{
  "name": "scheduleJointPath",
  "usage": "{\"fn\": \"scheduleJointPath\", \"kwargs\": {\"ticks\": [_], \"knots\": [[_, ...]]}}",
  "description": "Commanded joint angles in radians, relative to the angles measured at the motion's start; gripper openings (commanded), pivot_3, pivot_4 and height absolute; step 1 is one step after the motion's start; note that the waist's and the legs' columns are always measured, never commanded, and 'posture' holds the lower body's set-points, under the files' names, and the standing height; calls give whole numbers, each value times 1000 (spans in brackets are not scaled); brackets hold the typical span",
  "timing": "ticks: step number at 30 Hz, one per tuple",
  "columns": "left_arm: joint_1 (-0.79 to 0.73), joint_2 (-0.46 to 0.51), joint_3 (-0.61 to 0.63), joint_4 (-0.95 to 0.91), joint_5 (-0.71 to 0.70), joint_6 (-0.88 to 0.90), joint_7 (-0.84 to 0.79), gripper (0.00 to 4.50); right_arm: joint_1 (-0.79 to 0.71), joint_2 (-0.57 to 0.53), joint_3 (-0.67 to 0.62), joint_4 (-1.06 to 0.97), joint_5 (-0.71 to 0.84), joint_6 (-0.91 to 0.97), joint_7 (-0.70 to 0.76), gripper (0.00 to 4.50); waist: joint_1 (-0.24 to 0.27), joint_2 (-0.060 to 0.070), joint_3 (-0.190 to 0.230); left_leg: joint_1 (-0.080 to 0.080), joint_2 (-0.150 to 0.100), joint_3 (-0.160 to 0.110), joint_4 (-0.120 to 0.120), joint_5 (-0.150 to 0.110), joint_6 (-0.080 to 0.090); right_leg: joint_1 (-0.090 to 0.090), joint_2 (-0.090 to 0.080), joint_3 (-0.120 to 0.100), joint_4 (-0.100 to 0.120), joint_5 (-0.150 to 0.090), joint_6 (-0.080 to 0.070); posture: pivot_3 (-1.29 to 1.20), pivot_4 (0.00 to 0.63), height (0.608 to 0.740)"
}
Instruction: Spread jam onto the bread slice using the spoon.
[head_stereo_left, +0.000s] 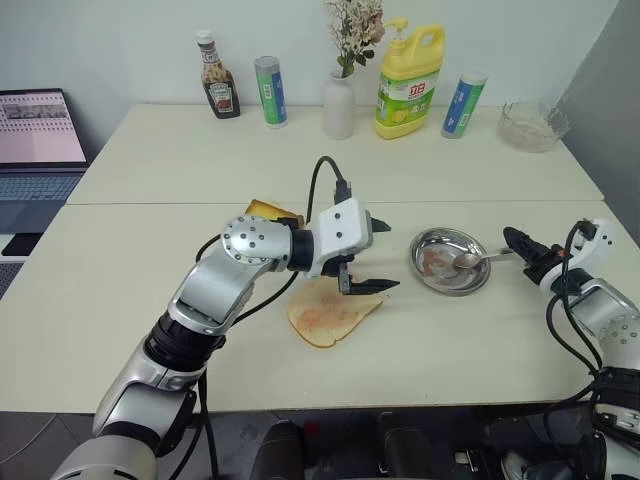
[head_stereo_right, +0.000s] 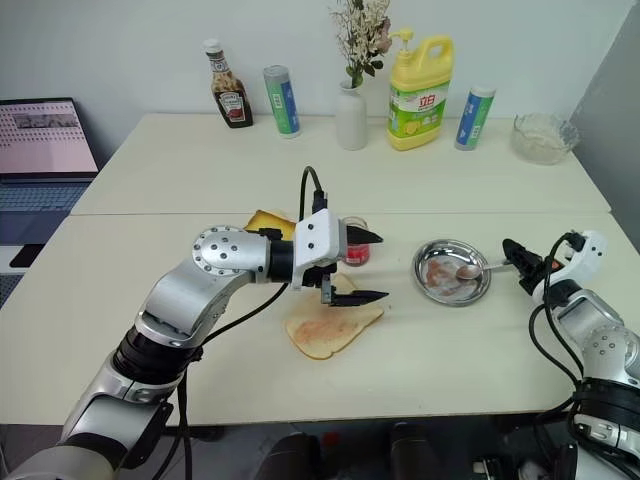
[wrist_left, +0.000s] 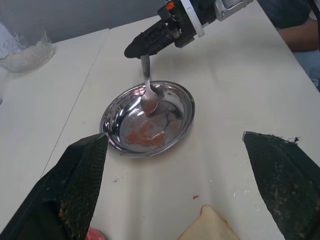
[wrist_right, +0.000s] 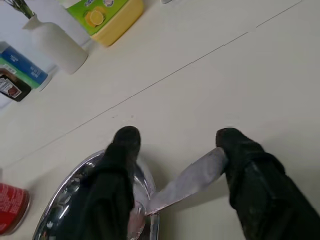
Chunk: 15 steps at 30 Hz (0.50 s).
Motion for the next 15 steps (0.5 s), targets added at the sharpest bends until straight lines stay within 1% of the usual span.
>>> {"fn": "scheduleJointPath", "kwargs": {"ticks": [1, 2, 3, 9, 15], "knots": [[-23, -9, 11, -7, 6, -18, 5, 4500, 7, -20, 7, -71, -28, -27, 41, 3977, 0, 0, 0, 0, 0, 0, 0, 0, 0, 0, 0, 0, 0, 0, 0, 0, 150, 740], [-24, -11, 11, -4, 7, -20, 4, 4500, 12, -22, 15, -80, -45, -39, 46, 4346, 1, 0, 0, 0, 0, 0, 0, 0, 0, 0, 0, 0, 0, 0, 0, 0, 150, 740], [-24, -12, 11, -2, 8, -22, 3, 4500, 17, -28, 27, -89, -68, -54, 57, 4472, 1, 0, 0, 0, 0, 0, 0, 0, 0, 0, 0, 0, 0, 0, 0, 0, 150, 740], [-26, -19, 12, 5, 12, -28, 6, 4500, 54, -41, 75, -141, -145, -102, 125, 4472, 3, 0, 0, 0, 0, 0, 0, 0, 0, 0, 0, 0, 0, 0, 0, 0, 150, 740], [-26, -20, 15, 11, 17, -35, 8, 4500, 57, -36, 65, -134, -213, -166, 117, 4472, 4, 0, 0, 0, 0, 0, 0, 0, 0, 0, 0, 0, 0, 0, 0, 0, 150, 740]]}}
